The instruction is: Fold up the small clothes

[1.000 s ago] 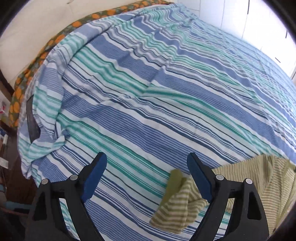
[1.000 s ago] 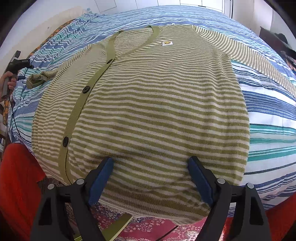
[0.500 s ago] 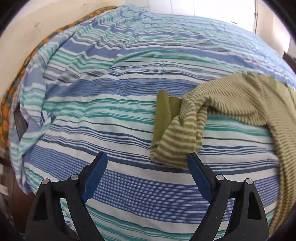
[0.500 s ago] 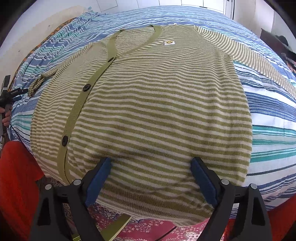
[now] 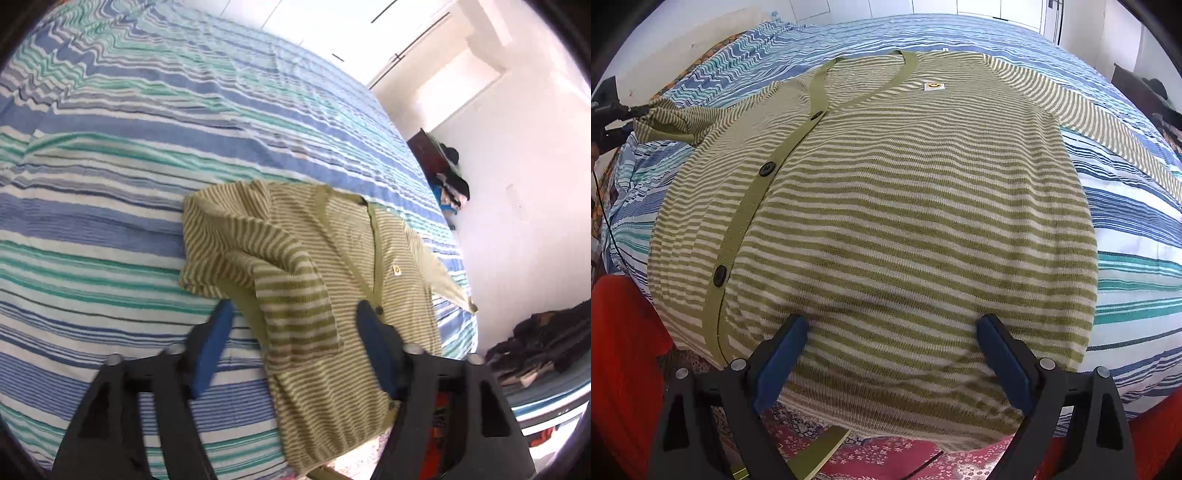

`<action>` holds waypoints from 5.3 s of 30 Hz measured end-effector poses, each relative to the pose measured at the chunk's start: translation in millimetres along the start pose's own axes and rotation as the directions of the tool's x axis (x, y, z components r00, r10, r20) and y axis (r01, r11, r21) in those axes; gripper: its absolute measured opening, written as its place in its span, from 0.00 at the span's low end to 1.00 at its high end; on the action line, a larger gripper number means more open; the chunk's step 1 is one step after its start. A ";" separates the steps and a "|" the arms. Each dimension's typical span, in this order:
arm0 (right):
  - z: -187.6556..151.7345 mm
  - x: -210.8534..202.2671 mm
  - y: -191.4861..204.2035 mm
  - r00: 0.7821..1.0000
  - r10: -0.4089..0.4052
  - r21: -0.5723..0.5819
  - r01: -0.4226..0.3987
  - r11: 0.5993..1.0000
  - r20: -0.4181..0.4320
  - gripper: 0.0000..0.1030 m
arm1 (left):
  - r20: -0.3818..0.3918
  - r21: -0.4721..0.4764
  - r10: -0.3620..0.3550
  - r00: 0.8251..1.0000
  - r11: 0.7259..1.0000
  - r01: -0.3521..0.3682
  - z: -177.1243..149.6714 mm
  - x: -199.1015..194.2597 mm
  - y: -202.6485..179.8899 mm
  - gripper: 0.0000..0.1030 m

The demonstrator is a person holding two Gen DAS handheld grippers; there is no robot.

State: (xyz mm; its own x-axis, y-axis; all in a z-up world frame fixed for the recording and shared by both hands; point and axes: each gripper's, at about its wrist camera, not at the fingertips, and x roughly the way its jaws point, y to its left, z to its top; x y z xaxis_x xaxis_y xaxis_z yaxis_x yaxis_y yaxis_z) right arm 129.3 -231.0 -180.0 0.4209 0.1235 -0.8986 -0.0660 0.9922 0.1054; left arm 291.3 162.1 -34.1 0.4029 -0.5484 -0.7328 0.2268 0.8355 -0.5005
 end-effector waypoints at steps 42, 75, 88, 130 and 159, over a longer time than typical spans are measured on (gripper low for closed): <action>-0.5 -0.6 -1.0 1.000 0.012 0.002 -0.012 1.000 0.016 0.96 | -0.146 -0.394 0.509 0.848 0.756 -0.522 -90.8 -72.3 193.3 0.63; -0.6 4.8 11.9 0.999 -0.044 -0.036 0.044 0.998 -0.006 1.00 | -0.113 -0.456 0.792 0.600 0.495 -0.739 -20.1 -103.7 277.6 0.02; 4.5 -38.0 -14.1 0.997 0.045 0.087 -0.051 0.995 0.064 0.97 | 0.031 -0.198 0.569 0.822 0.809 -0.553 -119.6 -76.4 112.2 0.49; -5.2 -87.7 -70.6 0.998 -0.047 0.036 0.045 0.998 0.042 0.52 | -0.177 -0.032 0.340 0.924 0.936 -0.351 -232.3 93.5 -26.4 0.58; -10.8 -48.1 -39.9 0.991 0.095 0.061 -0.101 0.993 0.097 0.61 | 0.033 0.006 0.589 0.808 0.808 -0.589 -220.0 84.0 -46.6 0.80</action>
State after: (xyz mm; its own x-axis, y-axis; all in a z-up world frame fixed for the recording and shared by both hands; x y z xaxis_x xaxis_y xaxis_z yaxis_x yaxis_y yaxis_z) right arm 101.9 -276.7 -145.6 0.4982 0.2179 -0.8392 -0.0527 0.9737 0.2216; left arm 119.5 69.3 -173.8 0.4883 0.0503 -0.8712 -0.0490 0.9983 0.0301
